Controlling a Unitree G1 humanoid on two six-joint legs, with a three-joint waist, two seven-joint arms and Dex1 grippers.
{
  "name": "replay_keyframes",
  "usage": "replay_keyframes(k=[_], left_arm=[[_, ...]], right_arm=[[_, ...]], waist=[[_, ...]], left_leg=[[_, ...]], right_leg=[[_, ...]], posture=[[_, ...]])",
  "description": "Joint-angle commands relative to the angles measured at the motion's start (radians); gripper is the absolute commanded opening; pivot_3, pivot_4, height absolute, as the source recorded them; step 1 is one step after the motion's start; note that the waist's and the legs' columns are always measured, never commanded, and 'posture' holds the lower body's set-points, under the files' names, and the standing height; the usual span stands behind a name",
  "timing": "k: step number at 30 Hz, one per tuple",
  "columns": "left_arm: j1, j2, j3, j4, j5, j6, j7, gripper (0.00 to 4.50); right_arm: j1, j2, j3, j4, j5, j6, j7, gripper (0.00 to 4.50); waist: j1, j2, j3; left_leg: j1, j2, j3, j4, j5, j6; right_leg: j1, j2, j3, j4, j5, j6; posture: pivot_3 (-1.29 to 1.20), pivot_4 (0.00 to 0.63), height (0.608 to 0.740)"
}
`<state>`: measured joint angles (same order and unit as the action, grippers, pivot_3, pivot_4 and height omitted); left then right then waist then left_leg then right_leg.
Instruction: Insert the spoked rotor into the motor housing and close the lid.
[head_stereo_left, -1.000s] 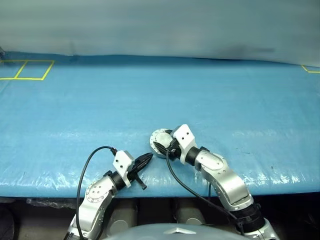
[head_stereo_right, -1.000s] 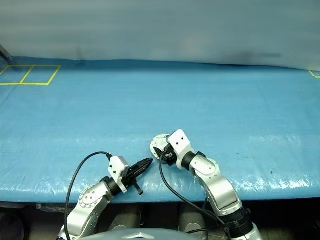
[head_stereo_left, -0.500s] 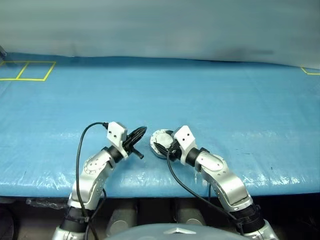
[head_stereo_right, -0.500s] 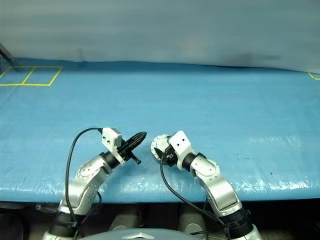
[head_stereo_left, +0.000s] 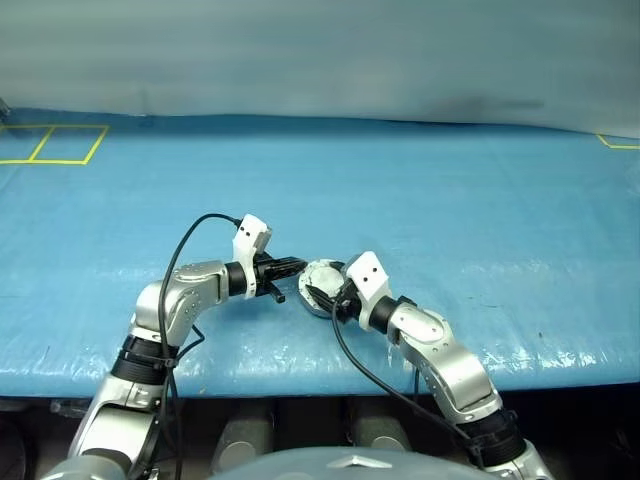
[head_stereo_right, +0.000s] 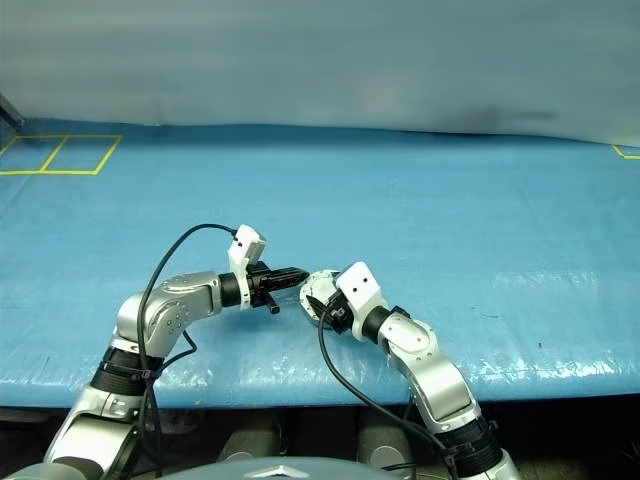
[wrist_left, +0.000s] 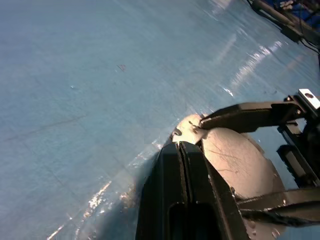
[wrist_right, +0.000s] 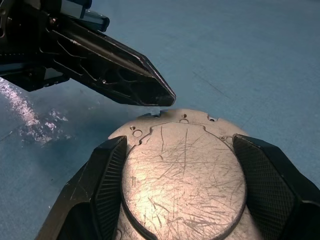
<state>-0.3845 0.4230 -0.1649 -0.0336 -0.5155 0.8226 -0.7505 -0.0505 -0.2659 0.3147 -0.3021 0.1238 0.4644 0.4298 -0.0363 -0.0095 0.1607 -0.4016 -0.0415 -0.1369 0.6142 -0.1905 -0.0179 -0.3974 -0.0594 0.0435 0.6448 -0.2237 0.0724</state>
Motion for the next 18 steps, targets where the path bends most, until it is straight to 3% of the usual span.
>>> replay_keyframes(k=[1, 18], left_arm=[[-0.038, 0.016, -0.013, 0.004, 0.006, -0.004, -0.055, 0.00], [-0.074, 0.002, -0.127, 0.043, 0.132, -0.011, -0.078, 0.00]], right_arm=[[0.027, -0.001, -0.001, 0.024, -0.013, 0.024, -0.013, 3.05], [0.056, -0.016, -0.012, -0.025, 0.026, 0.034, 0.021, 3.05]], waist=[[0.000, 0.000, 0.000], [0.012, 0.000, 0.000]], left_leg=[[0.000, 0.000, 0.000, 0.000, 0.000, 0.000], [0.000, 0.000, 0.000, 0.000, 0.000, 0.000]], right_leg=[[0.000, 0.000, 0.000, 0.000, 0.000, 0.000], [0.001, -0.001, 0.000, -0.001, 0.000, 0.000]], posture=[[0.00, 0.150, 0.740], [0.00, 0.150, 0.740]])
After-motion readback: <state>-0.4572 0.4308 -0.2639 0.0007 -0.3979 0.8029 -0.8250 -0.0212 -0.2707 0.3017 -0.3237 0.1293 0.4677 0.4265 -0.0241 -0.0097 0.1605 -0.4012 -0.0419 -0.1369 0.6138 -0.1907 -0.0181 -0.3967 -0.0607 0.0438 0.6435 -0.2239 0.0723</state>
